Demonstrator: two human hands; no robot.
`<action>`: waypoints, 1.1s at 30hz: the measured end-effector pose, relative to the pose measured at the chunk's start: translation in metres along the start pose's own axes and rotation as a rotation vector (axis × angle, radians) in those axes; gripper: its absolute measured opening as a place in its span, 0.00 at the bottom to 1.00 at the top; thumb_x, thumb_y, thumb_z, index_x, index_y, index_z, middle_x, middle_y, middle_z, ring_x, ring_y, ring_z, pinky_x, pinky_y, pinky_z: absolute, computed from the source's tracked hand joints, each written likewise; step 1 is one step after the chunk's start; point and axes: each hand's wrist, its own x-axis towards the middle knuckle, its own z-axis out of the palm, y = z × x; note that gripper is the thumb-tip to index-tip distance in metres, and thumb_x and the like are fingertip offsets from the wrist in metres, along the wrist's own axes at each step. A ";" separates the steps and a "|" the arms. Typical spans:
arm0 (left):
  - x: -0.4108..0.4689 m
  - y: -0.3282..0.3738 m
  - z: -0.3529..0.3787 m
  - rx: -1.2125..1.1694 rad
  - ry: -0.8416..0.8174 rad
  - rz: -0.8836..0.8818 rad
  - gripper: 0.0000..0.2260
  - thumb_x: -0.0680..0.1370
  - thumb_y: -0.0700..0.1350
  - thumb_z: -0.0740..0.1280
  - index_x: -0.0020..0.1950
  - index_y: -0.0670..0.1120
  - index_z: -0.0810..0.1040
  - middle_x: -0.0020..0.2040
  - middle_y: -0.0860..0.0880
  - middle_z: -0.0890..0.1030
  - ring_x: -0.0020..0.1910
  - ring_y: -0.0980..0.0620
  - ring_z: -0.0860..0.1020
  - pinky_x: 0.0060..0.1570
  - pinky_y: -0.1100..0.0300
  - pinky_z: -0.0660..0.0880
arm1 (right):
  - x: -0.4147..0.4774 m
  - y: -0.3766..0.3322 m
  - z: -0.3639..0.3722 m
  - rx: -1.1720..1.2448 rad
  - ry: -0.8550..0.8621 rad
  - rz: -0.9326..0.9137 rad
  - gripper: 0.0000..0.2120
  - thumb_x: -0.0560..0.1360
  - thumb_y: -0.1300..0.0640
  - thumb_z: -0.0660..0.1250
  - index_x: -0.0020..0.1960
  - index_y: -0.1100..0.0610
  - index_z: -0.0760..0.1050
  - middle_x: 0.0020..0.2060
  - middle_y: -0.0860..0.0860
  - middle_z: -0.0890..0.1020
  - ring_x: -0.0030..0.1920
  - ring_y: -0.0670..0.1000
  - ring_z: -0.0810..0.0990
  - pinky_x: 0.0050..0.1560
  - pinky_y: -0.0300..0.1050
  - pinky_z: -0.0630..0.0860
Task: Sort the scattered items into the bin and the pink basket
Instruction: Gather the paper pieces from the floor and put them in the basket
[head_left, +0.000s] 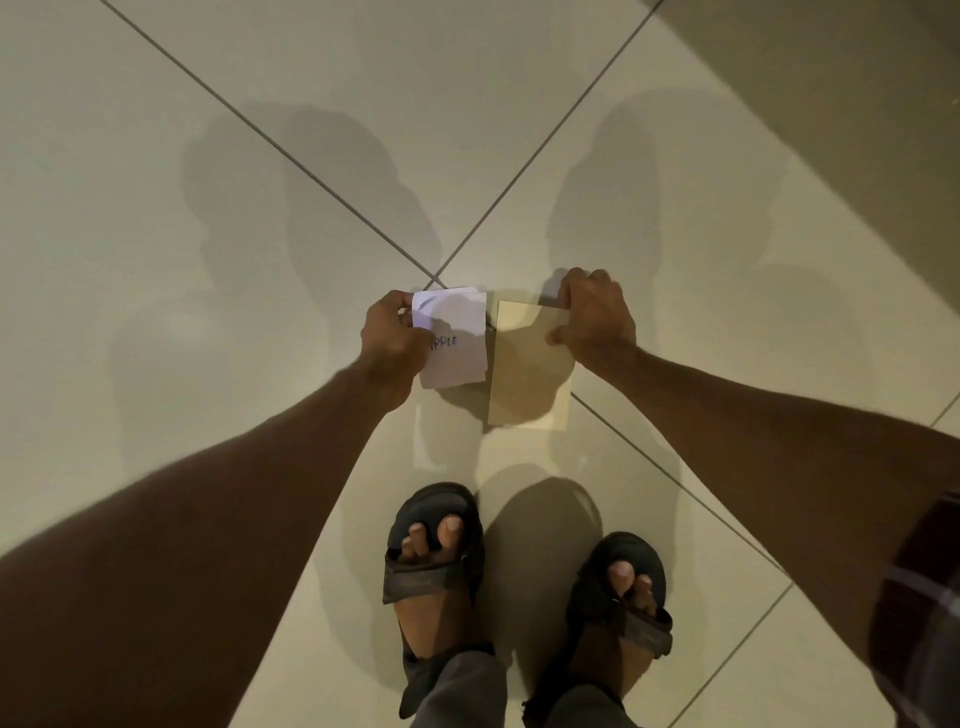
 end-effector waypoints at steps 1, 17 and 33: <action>-0.002 0.002 0.000 0.002 -0.002 -0.003 0.15 0.76 0.31 0.61 0.62 0.39 0.72 0.56 0.41 0.77 0.54 0.44 0.76 0.41 0.58 0.77 | 0.000 0.000 -0.003 0.035 0.011 -0.010 0.22 0.69 0.63 0.74 0.60 0.60 0.70 0.55 0.58 0.78 0.56 0.59 0.76 0.49 0.49 0.74; -0.169 0.171 -0.045 -0.111 0.061 0.107 0.14 0.73 0.27 0.58 0.53 0.39 0.76 0.47 0.39 0.78 0.42 0.44 0.75 0.35 0.61 0.71 | -0.094 -0.047 -0.214 0.519 0.084 -0.108 0.15 0.68 0.70 0.68 0.43 0.50 0.76 0.33 0.48 0.77 0.28 0.42 0.75 0.24 0.30 0.69; -0.461 0.375 -0.098 -0.140 0.012 0.314 0.16 0.75 0.26 0.61 0.61 0.34 0.72 0.54 0.38 0.77 0.50 0.42 0.76 0.46 0.52 0.76 | -0.305 -0.122 -0.499 0.733 0.280 -0.214 0.15 0.75 0.71 0.58 0.50 0.53 0.76 0.47 0.56 0.80 0.40 0.51 0.78 0.33 0.42 0.76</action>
